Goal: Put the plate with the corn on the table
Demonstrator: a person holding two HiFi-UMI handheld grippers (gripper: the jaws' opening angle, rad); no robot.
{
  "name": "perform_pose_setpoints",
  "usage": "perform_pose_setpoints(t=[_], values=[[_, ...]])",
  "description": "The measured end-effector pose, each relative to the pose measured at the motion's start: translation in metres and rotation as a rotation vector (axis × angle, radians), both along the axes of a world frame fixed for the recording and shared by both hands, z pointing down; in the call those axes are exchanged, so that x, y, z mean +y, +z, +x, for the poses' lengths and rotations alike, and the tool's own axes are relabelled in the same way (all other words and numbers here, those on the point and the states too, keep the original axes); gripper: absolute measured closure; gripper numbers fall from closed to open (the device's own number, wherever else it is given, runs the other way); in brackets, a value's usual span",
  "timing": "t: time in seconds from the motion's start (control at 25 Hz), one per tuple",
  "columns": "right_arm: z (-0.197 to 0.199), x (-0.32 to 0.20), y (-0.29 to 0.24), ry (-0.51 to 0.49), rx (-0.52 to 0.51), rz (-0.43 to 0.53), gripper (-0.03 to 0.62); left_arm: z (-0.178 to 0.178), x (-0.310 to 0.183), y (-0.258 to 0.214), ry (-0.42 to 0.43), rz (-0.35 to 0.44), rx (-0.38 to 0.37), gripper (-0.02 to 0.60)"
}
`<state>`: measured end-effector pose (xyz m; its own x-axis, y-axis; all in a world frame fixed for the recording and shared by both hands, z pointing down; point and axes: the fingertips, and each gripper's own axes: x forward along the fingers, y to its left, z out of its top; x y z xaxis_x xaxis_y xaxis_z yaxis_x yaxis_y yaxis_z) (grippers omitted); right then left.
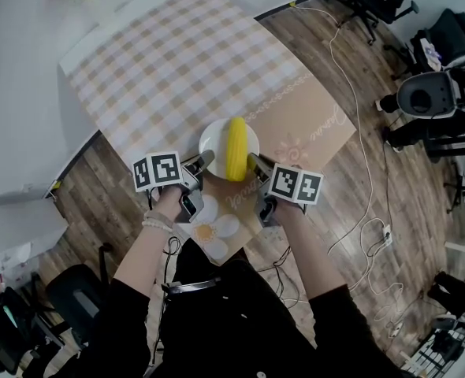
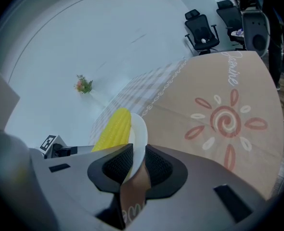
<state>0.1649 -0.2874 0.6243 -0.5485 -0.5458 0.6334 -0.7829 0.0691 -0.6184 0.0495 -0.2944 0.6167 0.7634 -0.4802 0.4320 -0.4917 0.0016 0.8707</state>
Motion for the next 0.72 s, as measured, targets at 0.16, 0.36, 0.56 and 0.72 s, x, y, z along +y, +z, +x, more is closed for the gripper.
perform_pose_setpoints(t=[0.16, 0.36, 0.56, 0.72], values=[[0.0047, 0.0043, 0.0045, 0.005, 0.006, -0.013, 0.487, 0.0042, 0.0043, 0.0057, -0.002, -0.008, -0.006, 0.554], [0.0068, 0.0042, 0.0077, -0.034, 0.084, -0.025, 0.477, 0.0064, 0.0025, 0.0077, 0.019, -0.034, -0.010, 0.554], [0.0078, 0.0038, 0.0085, -0.078, 0.153, -0.005, 0.468, 0.0068, 0.0029, 0.0095, 0.026, -0.050, -0.013, 0.555], [0.0090, 0.0042, 0.0084, -0.057, 0.139, -0.010, 0.470, 0.0077, 0.0028, 0.0103, 0.021, -0.059, -0.026, 0.555]])
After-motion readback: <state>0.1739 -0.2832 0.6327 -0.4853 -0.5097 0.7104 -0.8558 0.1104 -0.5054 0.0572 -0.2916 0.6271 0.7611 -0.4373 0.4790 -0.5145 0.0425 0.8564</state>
